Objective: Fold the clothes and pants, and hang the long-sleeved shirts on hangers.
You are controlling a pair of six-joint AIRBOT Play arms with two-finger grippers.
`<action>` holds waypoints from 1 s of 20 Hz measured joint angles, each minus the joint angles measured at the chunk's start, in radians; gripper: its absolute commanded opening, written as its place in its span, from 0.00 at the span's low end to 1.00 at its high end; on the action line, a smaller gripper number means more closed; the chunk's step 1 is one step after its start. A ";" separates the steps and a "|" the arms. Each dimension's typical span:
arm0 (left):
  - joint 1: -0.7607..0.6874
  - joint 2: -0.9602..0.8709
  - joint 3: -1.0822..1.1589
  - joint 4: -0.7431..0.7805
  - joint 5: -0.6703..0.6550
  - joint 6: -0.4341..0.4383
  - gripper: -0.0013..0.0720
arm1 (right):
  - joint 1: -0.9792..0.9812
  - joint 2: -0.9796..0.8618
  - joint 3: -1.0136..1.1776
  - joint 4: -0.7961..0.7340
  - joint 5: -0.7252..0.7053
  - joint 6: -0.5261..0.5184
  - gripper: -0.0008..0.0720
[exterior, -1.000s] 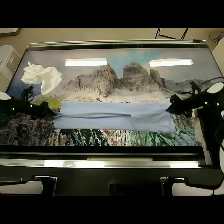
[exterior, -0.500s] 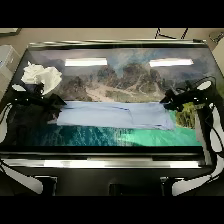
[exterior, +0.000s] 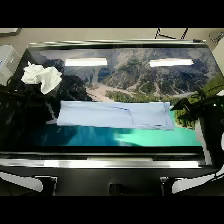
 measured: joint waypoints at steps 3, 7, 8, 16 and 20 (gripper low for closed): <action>-0.021 0.083 0.005 -0.002 -0.020 -0.004 0.92 | 0.029 -0.026 -0.039 0.025 -0.035 -0.058 1.00; -0.086 0.160 0.007 -0.001 -0.029 -0.006 0.92 | 0.093 -0.060 -0.055 0.088 -0.068 -0.099 0.63; -0.107 0.172 0.007 -0.002 -0.030 -0.006 0.92 | 0.113 -0.067 -0.056 0.088 -0.100 -0.098 0.33; -0.402 0.169 -0.035 -0.001 0.157 0.005 0.17 | 0.209 0.054 -0.052 0.156 -0.137 -0.075 0.08; -0.657 0.085 -0.110 -0.001 0.383 0.014 0.17 | 0.248 0.224 -0.052 0.185 -0.064 -0.011 0.08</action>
